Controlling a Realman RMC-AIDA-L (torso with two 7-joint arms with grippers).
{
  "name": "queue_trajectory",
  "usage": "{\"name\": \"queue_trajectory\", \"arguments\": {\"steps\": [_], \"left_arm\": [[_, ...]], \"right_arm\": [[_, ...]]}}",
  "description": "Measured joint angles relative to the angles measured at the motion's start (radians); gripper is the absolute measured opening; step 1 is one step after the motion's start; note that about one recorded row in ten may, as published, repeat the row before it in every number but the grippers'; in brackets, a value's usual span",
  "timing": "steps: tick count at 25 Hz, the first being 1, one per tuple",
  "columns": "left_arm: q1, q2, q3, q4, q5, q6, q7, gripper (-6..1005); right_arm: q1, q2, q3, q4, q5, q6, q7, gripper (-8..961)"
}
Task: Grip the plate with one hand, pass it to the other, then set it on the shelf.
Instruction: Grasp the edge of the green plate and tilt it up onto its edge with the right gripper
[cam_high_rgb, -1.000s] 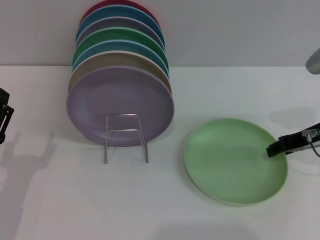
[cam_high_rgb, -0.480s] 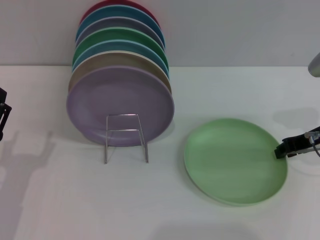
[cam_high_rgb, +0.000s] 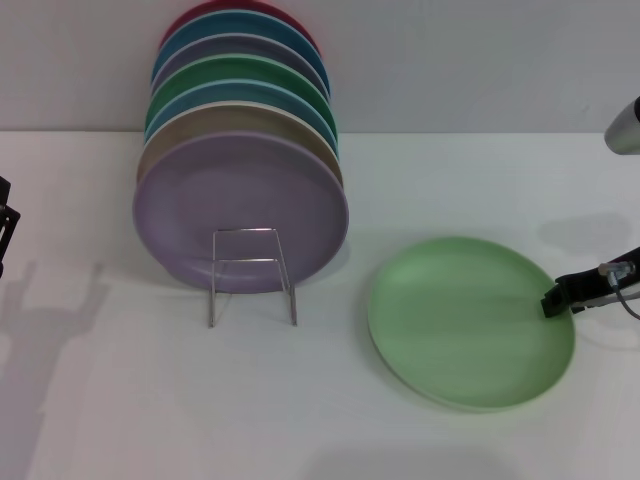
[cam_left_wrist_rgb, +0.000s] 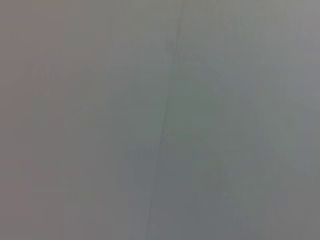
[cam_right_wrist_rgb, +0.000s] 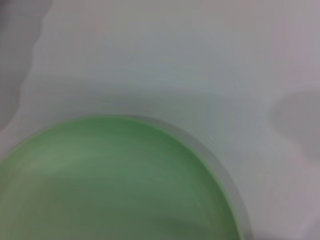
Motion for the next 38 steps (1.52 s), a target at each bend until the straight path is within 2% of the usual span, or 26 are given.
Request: {"name": "queue_trajectory", "arguments": {"steps": [10, 15, 21, 33, 38], "left_arm": [[0.0, 0.0, 0.0, 0.0, 0.0, 0.013, 0.0, 863], [0.0, 0.0, 0.0, 0.001, 0.0, 0.014, 0.0, 864], [0.0, 0.0, 0.0, 0.001, 0.0, 0.014, 0.0, 864], [0.0, 0.0, -0.001, 0.002, -0.002, 0.017, -0.003, 864], [0.002, 0.0, -0.001, 0.002, -0.001, 0.023, -0.004, 863]], "right_arm": [[0.005, 0.0, 0.0, -0.007, -0.014, -0.004, -0.006, 244], [0.016, -0.001, -0.001, -0.023, -0.026, -0.004, -0.008, 127], [0.019, -0.003, -0.002, -0.027, -0.029, -0.014, -0.027, 89], [-0.003, 0.005, -0.015, 0.037, -0.029, -0.025, -0.057, 57], [-0.064, 0.014, -0.069, 0.174, -0.029, -0.05, -0.064, 43]]}}
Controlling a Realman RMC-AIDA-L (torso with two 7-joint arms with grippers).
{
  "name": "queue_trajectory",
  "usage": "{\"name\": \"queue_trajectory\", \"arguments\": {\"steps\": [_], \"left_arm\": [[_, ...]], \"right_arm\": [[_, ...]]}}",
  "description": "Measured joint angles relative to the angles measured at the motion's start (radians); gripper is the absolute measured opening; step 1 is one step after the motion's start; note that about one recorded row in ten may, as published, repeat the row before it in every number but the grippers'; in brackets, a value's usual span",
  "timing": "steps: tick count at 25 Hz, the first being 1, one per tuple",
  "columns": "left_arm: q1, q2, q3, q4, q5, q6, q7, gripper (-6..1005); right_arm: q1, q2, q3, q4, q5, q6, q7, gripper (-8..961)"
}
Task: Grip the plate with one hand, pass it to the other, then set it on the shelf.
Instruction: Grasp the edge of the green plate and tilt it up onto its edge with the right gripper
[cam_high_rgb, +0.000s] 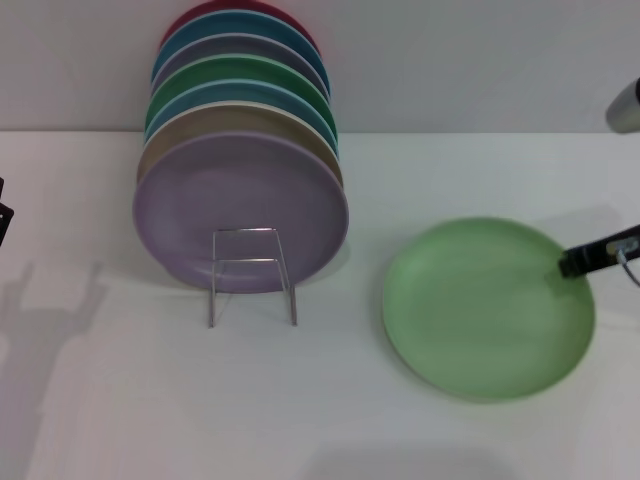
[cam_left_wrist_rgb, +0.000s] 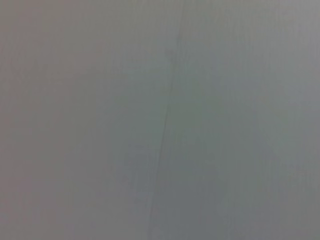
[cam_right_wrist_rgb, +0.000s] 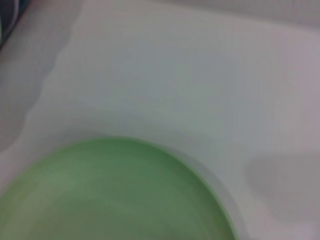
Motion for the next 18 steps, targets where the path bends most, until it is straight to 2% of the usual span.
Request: {"name": "queue_trajectory", "arguments": {"steps": [7, 10, 18], "left_arm": [[0.0, -0.001, 0.0, -0.001, 0.0, 0.001, -0.001, 863], [0.0, -0.001, 0.0, -0.002, 0.0, 0.002, 0.0, 863], [-0.001, -0.001, 0.0, -0.004, 0.0, 0.003, 0.001, 863]], "right_arm": [[-0.1, 0.001, -0.094, 0.21, -0.009, -0.055, 0.0, 27], [-0.118, 0.001, -0.119, 0.238, -0.014, -0.072, -0.007, 23], [-0.228, 0.001, -0.219, 0.377, -0.028, -0.207, -0.037, 19]]}}
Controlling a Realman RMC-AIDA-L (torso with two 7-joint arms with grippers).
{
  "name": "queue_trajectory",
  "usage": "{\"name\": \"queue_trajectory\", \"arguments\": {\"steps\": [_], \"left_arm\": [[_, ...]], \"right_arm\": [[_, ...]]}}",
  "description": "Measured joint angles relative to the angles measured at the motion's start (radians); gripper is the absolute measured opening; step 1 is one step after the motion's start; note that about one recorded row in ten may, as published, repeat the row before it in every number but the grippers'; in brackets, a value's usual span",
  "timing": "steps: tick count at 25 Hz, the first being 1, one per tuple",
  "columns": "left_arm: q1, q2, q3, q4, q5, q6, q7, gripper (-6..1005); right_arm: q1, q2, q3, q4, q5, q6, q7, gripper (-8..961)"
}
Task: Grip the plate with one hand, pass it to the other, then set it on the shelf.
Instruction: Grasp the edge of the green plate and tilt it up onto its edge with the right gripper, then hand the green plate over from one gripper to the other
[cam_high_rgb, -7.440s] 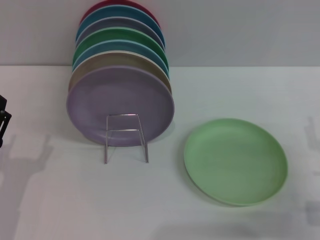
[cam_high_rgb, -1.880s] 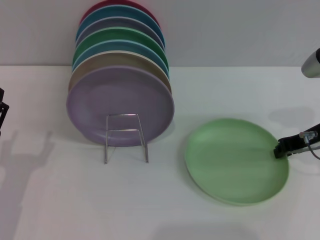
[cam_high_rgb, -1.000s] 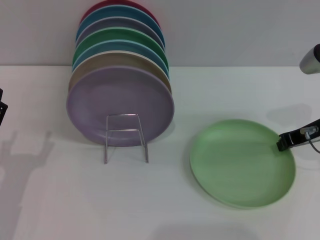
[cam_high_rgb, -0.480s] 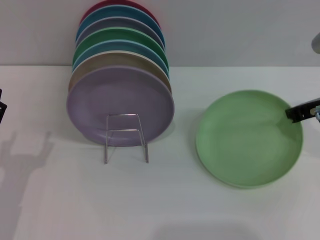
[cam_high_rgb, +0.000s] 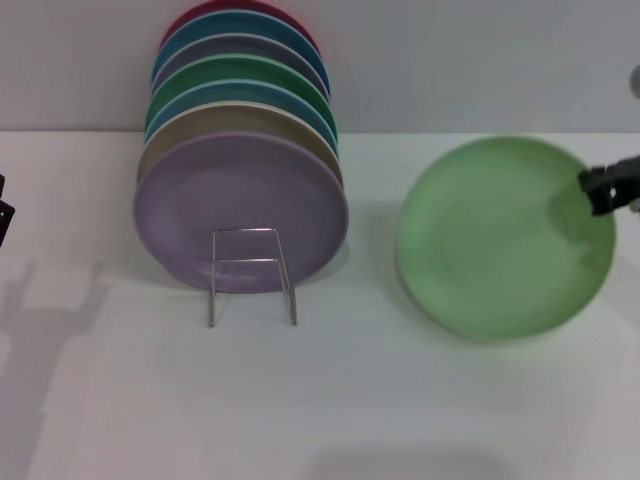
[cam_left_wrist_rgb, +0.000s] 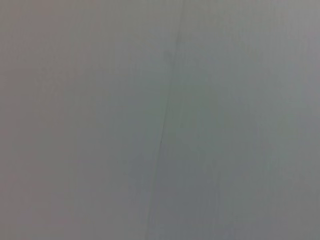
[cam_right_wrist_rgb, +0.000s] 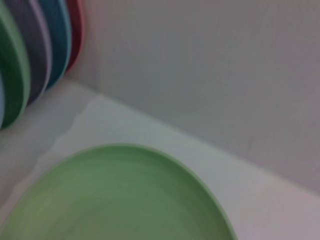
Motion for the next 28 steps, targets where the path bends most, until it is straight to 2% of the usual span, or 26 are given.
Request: {"name": "queue_trajectory", "arguments": {"steps": [4, 10, 15, 20, 28], "left_arm": [[0.0, 0.0, 0.0, 0.0, 0.0, 0.005, 0.0, 863], [0.0, 0.001, 0.0, 0.002, 0.0, 0.022, -0.001, 863], [0.004, 0.001, 0.0, 0.002, 0.0, 0.026, -0.005, 863], [0.009, 0.001, 0.002, 0.003, 0.0, 0.044, -0.005, 863], [0.016, 0.001, 0.007, 0.004, 0.002, 0.059, -0.005, 864]], "right_arm": [[-0.064, 0.0, -0.026, 0.06, -0.006, -0.11, -0.003, 20], [-0.101, 0.002, -0.047, 0.068, -0.001, -0.216, -0.003, 20], [-0.144, 0.003, -0.108, 0.053, -0.009, -0.358, -0.002, 19], [-0.168, 0.004, -0.147, -0.007, -0.016, -0.491, 0.007, 19], [-0.233, 0.003, -0.211, -0.123, -0.014, -0.817, 0.003, 20]]}}
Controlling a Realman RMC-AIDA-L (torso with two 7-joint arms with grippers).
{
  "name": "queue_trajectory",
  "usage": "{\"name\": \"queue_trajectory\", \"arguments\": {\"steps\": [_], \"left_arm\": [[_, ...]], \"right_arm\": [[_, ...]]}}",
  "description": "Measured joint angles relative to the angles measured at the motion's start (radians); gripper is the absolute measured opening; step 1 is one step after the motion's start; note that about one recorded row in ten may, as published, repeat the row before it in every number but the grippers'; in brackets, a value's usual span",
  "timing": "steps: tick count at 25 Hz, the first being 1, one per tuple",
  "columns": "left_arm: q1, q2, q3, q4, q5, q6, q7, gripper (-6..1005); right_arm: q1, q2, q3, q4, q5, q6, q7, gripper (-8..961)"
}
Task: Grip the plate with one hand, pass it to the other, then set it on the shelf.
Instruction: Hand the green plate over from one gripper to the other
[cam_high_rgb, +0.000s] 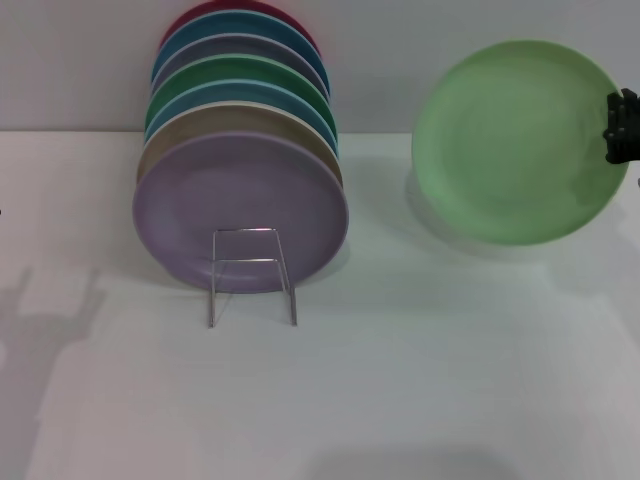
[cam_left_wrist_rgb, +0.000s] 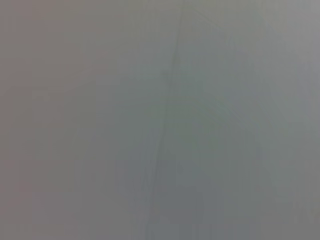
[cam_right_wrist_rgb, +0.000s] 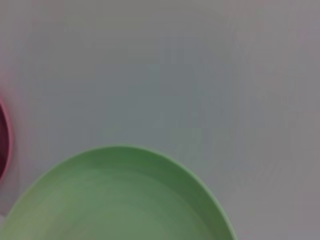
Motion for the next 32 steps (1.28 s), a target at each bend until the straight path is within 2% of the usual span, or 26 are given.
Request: {"name": "queue_trajectory", "arguments": {"steps": [6, 10, 11, 12, 16, 17, 20, 26, 32], "left_arm": [[0.004, -0.001, 0.003, -0.002, 0.005, 0.008, 0.0, 864], [0.005, -0.002, 0.003, -0.004, 0.007, 0.008, 0.0, 864], [0.006, -0.002, 0.003, -0.004, 0.007, 0.008, 0.0, 864], [0.006, -0.002, 0.004, -0.003, 0.007, 0.008, 0.0, 864], [0.006, -0.003, 0.023, -0.001, 0.008, 0.005, -0.001, 864], [0.006, -0.003, 0.023, -0.001, 0.008, 0.005, -0.001, 864], [0.01, -0.005, 0.039, -0.005, 0.008, 0.007, -0.001, 864], [0.021, -0.005, 0.06, -0.011, 0.008, 0.01, -0.002, 864], [0.028, -0.004, 0.082, -0.011, 0.008, 0.012, -0.002, 863]], "right_arm": [[-0.019, 0.001, -0.07, -0.13, 0.003, -0.274, 0.01, 20], [-0.018, 0.002, -0.122, -0.247, 0.005, -0.489, 0.05, 20], [-0.013, 0.003, -0.14, -0.307, 0.006, -0.588, 0.084, 20], [-0.013, 0.003, -0.14, -0.307, 0.006, -0.588, 0.084, 20], [0.025, 0.003, -0.177, -0.505, 0.006, -0.849, 0.204, 21], [0.025, 0.003, -0.177, -0.505, 0.006, -0.849, 0.204, 20], [0.065, 0.005, -0.193, -0.633, 0.006, -0.98, 0.256, 19], [0.182, 0.006, -0.21, -0.893, 0.013, -1.172, 0.388, 20], [0.232, 0.007, -0.218, -1.029, 0.015, -1.299, 0.491, 20]]}}
